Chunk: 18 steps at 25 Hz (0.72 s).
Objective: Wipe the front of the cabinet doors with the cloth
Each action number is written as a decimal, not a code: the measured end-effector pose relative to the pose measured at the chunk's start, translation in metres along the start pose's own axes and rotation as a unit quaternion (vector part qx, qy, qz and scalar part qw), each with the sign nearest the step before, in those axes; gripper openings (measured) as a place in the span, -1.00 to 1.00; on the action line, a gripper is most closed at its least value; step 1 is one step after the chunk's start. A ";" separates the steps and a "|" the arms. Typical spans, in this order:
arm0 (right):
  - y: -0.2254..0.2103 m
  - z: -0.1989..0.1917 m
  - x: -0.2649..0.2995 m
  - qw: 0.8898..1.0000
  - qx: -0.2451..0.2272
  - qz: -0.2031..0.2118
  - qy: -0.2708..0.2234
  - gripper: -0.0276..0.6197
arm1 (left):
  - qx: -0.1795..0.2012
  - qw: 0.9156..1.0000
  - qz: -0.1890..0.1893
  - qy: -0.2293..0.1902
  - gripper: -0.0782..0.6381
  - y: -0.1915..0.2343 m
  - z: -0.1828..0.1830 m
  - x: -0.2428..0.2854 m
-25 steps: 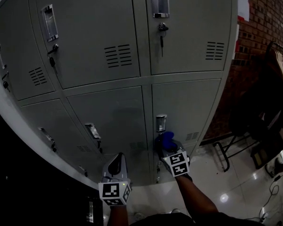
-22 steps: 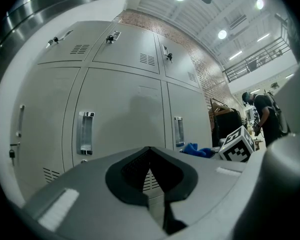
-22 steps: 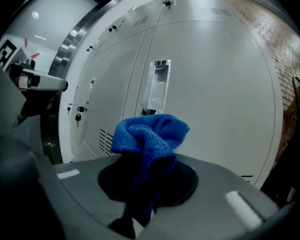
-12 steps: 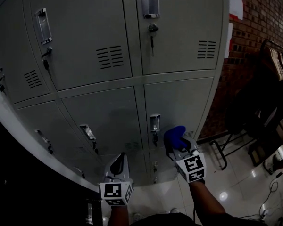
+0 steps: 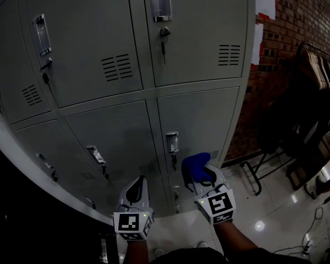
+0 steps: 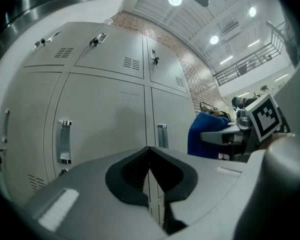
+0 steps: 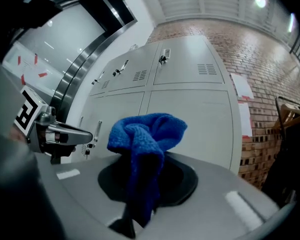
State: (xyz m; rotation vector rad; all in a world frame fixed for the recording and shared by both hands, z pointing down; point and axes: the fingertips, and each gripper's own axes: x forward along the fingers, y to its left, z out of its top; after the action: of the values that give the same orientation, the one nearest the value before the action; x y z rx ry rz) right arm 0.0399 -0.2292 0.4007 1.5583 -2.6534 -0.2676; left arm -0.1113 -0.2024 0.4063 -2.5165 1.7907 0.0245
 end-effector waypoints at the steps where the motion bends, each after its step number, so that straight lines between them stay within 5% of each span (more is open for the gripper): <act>1: 0.003 -0.005 0.000 1.000 0.003 0.003 0.005 -0.74 | 0.001 1.000 -0.001 0.002 -0.74 -0.001 -0.002 0.000; 18: 0.019 -0.009 -0.008 1.000 0.008 0.016 0.014 -0.74 | -0.007 1.000 0.011 -0.002 -0.74 0.001 -0.001 -0.005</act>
State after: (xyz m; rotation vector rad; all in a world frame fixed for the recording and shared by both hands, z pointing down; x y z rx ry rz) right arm 0.0284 -0.2142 0.4133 1.5107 -2.6625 -0.2221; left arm -0.1139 -0.1982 0.4071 -2.5042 1.8228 0.0441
